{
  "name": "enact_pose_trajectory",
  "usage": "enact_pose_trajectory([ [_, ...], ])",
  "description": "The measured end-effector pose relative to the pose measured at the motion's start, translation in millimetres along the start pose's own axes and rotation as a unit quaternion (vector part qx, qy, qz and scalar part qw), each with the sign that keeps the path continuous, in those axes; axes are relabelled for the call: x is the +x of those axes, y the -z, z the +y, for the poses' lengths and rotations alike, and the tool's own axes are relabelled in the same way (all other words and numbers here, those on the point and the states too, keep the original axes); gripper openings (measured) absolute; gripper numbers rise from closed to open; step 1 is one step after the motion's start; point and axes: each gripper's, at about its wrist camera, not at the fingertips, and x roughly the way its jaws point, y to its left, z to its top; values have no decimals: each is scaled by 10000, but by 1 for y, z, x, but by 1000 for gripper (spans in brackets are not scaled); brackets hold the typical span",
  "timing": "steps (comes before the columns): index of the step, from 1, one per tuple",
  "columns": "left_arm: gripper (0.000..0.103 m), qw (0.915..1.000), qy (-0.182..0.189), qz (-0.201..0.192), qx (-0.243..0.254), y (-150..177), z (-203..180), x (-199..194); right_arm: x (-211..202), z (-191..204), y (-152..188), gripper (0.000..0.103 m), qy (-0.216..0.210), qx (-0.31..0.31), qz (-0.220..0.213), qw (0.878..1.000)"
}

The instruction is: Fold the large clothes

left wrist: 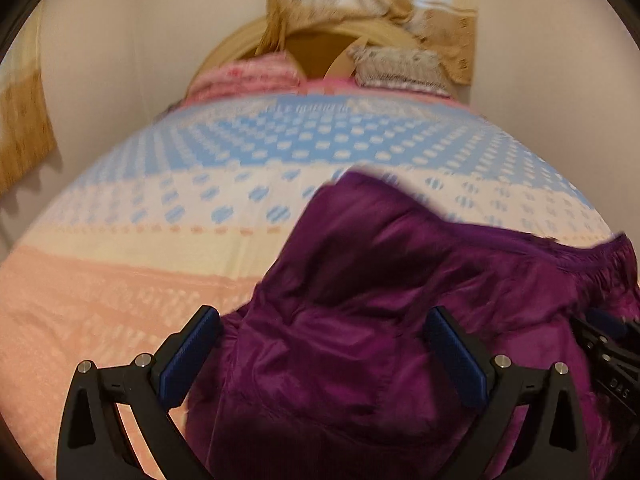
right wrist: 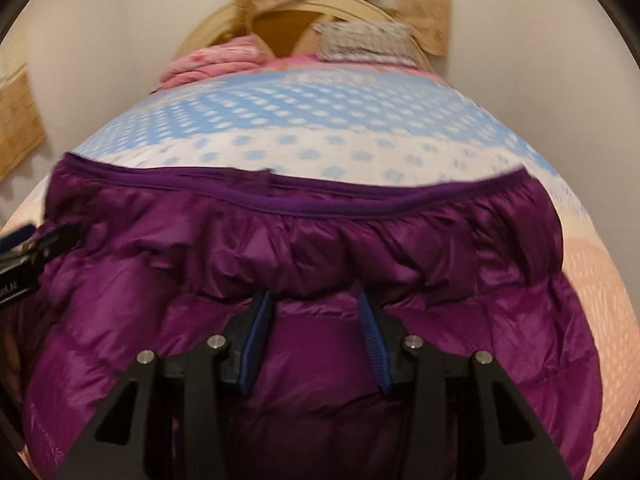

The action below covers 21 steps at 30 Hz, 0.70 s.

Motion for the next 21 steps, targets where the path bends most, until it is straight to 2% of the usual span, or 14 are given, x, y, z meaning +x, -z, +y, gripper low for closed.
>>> enact_pose_trajectory([
  [2,102,9998,-12,94,-184,1,6,13,-1,-1,5,48,26,70,-30,10000],
  [8,102,9981,292,329,-427,14,9,36,-3,-3,17,47,-72,316,-40,9995],
  [15,102,9964,379,611,-455,15,8,46,4,-1,14,48,-22,349,86,9994],
  [21,102,9960,356,706,-419,16,9,51,7,-1,13,48,22,338,140,9993],
])
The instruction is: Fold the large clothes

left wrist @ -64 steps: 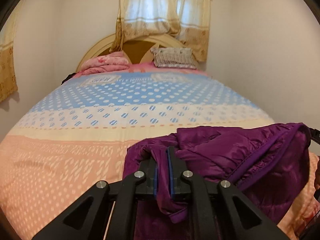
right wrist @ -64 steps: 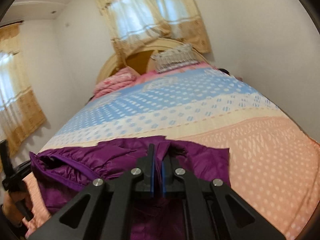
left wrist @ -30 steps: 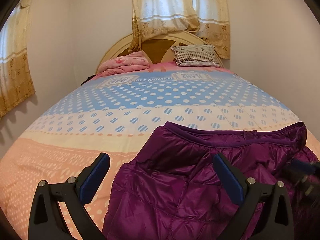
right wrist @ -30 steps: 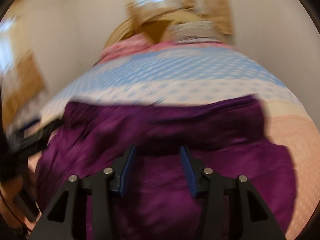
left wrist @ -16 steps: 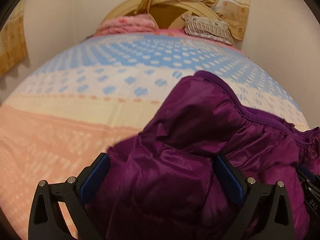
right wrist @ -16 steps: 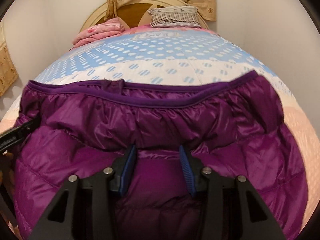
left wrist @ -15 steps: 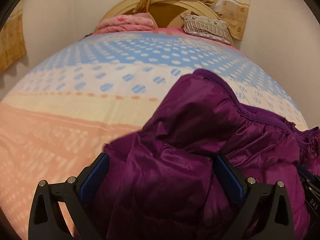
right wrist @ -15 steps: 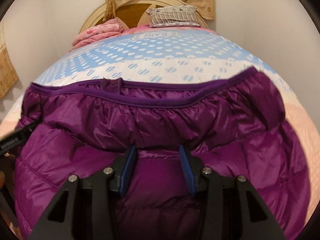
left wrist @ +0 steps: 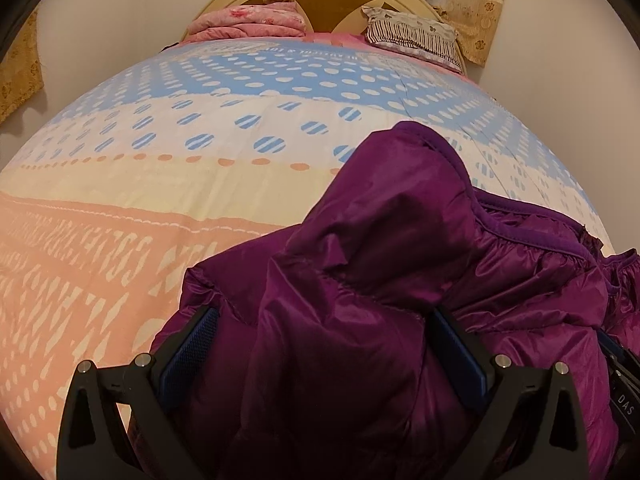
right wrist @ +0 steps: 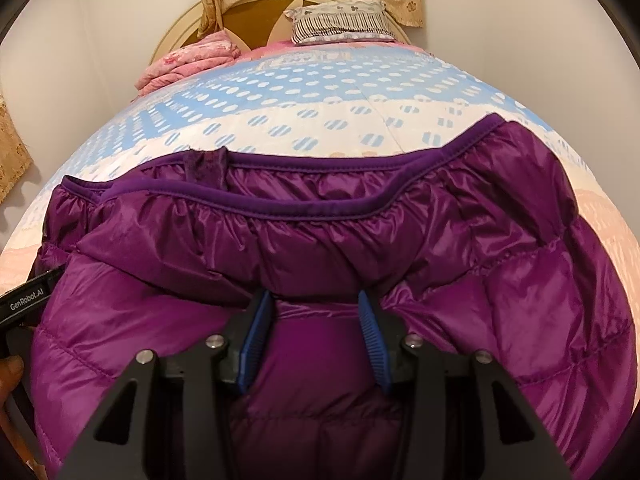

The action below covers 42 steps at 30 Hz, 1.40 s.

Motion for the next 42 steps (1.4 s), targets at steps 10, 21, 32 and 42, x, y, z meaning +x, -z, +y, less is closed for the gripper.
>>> enact_pose_trajectory([
  [10,102,9999,-52,143,69,-2,0,3,7,2,-4,48,132,-86,50,9999],
  [21,102,9990,-285,-31,335,6,-4,-53,-24,4,-7,58,-104,106,-74,9999],
  [32,102,9958,-335,-297,801,53,-20,-61,-43,63,13,72,164,-592,-565,9965],
  [42,102,9966,-258,-351,699,58,-19,-56,-14,62,22,72,438,-812,-203,9955],
])
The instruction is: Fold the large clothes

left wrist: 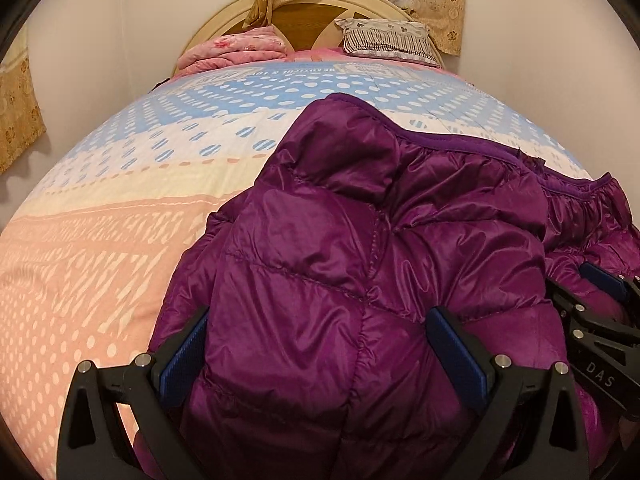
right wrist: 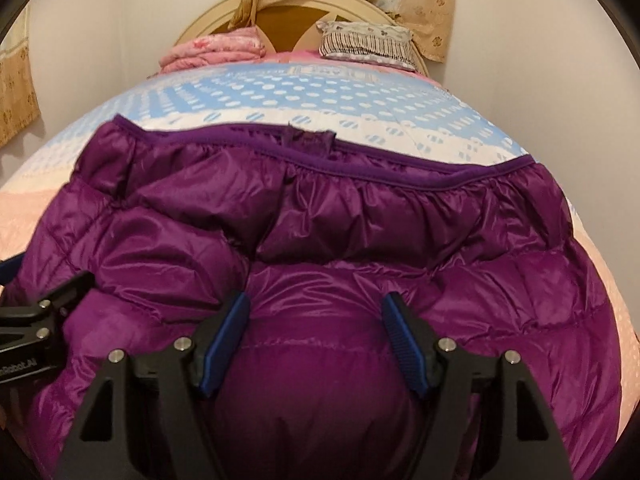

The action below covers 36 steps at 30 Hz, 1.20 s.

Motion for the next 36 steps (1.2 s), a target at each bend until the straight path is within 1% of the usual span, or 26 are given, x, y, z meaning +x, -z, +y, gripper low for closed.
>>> enact_pose_trajectory([
  [11,102,10000,-3,80,20,-1,0,4,0,4,4,73,63,-13,43,10000],
  [17,102,10000,30,78,35,4,3,-3,5,1,-1,73,33,14,63,10000],
  [25,102,9993,53,-123,-360,33,38,-42,7,-2,-2,73,-4,39,66,10000],
  [28,102,9984,70,-53,-567,45,56,-48,8,-2,-2,73,3,40,65,10000],
  [31,102,9957,229,129,-885,60,74,-46,8,-3,-2,73,8,30,66,10000],
  [32,102,9942,356,141,-1007,63,79,-46,7,-4,-2,73,12,40,87,10000],
  [34,102,9921,557,42,-1123,67,82,-51,-1,-6,-3,74,-64,0,184,9998],
  [36,102,9911,751,-13,-1098,69,81,-55,-24,-11,1,74,-88,84,51,9999],
])
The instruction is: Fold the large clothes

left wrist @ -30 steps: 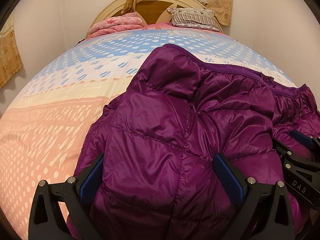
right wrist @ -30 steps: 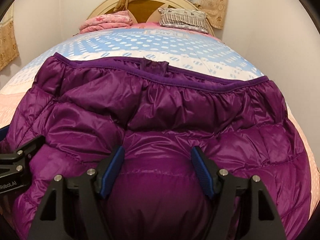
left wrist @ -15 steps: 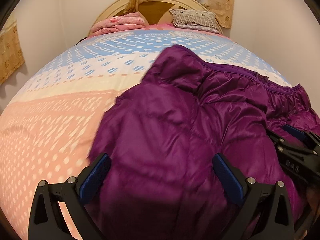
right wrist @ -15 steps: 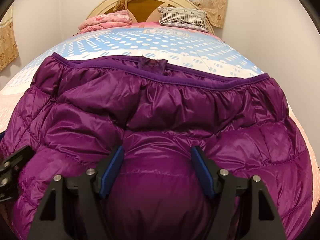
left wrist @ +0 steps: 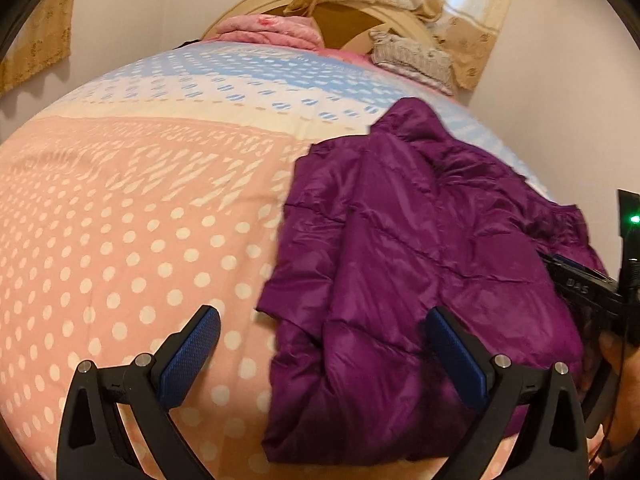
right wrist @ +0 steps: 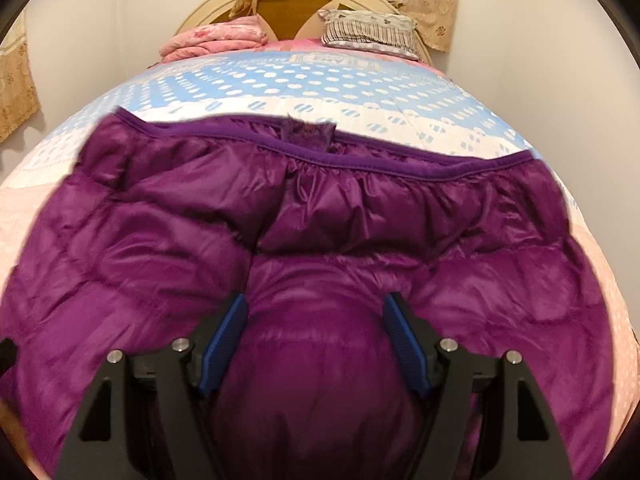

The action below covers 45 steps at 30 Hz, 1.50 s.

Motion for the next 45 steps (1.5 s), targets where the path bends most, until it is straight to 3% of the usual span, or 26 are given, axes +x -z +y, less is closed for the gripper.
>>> enact_pose_trajectory([
  [2,102,9998,177,47,-16,1,-3,1,-25,-5,11,79,97,-30,-236,9997],
  [5,101,9998,145,116,40,3,-10,6,-45,-11,35,85,147,-73,-401,9991],
  [8,84,9997,78,100,208,4,-17,4,-40,-10,58,87,220,-222,-334,9990],
  [13,68,9995,1,46,326,3,-13,1,-25,3,62,89,442,-412,-154,9981],
  [14,63,9995,-6,26,301,3,-12,-1,-25,1,61,90,410,-386,-130,9983],
  [16,34,9993,262,81,266,1,-10,0,-28,-5,61,90,289,-289,-124,9991],
  [17,30,9989,378,133,239,2,-10,0,-30,-6,60,89,261,-264,-113,9992],
  [22,30,9991,355,86,221,8,-6,-10,-62,-3,70,90,222,-313,-355,9986],
  [31,30,9989,476,23,-2,12,-4,-11,-31,-5,74,99,265,-393,-22,9989],
  [32,27,9986,518,35,-6,11,-4,-10,-31,-5,73,99,254,-376,-22,9990],
  [33,11,9984,568,-9,-16,11,-3,-12,-31,-5,73,99,256,-370,-24,9990],
  [34,9,9978,657,-52,-41,10,-2,-13,-30,-4,72,99,274,-370,-22,9989],
  [45,5,9964,726,-381,-200,20,30,-68,-38,30,84,99,430,-438,-202,9979],
])
